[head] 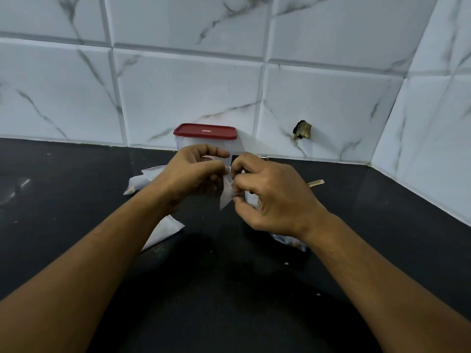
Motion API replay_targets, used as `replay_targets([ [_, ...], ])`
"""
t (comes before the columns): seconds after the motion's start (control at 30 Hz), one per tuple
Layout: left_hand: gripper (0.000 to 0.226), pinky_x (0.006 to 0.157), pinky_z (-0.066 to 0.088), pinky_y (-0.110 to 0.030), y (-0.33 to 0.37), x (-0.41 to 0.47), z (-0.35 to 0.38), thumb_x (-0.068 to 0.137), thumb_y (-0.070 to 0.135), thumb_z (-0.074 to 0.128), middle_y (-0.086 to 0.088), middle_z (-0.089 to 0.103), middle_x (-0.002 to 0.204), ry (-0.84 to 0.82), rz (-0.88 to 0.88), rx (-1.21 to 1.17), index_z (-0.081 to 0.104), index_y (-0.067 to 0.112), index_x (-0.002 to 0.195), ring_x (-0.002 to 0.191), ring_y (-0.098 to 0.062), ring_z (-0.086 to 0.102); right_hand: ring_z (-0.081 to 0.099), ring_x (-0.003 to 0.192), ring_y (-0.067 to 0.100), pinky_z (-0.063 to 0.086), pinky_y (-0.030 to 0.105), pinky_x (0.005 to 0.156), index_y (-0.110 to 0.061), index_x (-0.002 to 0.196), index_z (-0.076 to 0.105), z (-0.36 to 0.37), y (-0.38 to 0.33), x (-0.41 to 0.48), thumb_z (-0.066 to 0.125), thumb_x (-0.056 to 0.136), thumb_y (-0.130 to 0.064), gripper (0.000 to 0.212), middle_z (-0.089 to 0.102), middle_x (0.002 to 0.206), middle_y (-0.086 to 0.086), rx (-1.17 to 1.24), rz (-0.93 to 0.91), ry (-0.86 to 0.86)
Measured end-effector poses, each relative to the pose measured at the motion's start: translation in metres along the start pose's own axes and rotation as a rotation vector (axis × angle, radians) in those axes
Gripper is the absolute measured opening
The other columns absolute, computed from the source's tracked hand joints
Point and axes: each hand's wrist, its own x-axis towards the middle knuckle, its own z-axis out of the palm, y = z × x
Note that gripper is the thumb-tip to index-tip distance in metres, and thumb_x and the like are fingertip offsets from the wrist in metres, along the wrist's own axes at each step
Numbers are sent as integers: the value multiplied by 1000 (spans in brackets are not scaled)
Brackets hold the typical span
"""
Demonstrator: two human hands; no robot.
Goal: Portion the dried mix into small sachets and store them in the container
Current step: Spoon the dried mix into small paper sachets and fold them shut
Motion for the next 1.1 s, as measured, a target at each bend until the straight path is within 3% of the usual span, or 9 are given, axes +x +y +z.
replay_targets([
  [0.17,27,62,53,-26,2,-1,-1,93,4,66,-10,62,88,-82,-24,-92,71,11,119,68,-15,54,54,72,8,31,10,65,-16,83,70,-1,-3,0,71,86,-20,6,65,106,0,-32,-39,84],
  [0.33,30,72,54,-30,2,1,-3,92,7,70,-9,65,91,-70,-52,-145,71,11,122,84,-24,54,49,66,6,31,17,60,-25,80,57,5,-1,-1,68,88,-23,14,56,78,-11,33,52,-65],
  [0.53,31,81,47,-34,1,-1,1,91,11,73,-14,60,98,-69,-19,-147,71,10,122,82,-24,51,54,71,5,39,25,62,-30,101,61,10,2,0,60,101,-36,6,57,79,-16,-1,131,-178],
  [0.67,44,80,47,-34,3,-5,3,86,32,75,-15,68,98,-82,41,-106,70,7,122,92,-29,53,66,91,1,54,29,78,-28,115,77,17,9,-3,65,101,-30,19,74,100,-16,290,245,-43],
  [0.8,37,66,50,-12,5,-13,12,101,49,51,8,76,86,-129,108,200,74,21,101,79,-1,67,73,87,13,61,37,76,-23,115,79,20,12,-4,68,99,-19,20,78,99,-12,593,331,62],
  [0.83,42,71,55,-15,6,-15,14,102,51,46,8,78,89,-143,91,218,75,21,100,84,-2,70,73,81,16,62,39,71,-22,117,79,20,12,-4,67,100,-18,21,78,97,-11,635,343,59],
  [0.93,67,95,56,-48,6,-19,15,100,65,39,-14,77,97,-202,52,233,76,9,102,101,-35,72,71,67,20,62,40,60,-23,125,75,19,11,-4,61,104,-20,25,76,91,-8,669,357,17],
  [1.03,75,92,57,-47,6,-19,14,97,68,39,-17,76,100,-214,16,243,74,3,105,101,-41,71,70,61,23,56,33,56,-17,113,76,16,10,-3,58,106,-20,20,73,83,5,725,389,-26],
  [1.1,74,87,55,-47,5,-18,13,98,67,42,-17,76,93,-267,5,246,72,0,102,87,-38,71,70,60,27,50,25,57,-8,98,77,12,9,-3,58,106,-19,23,71,77,17,780,422,-60],
])
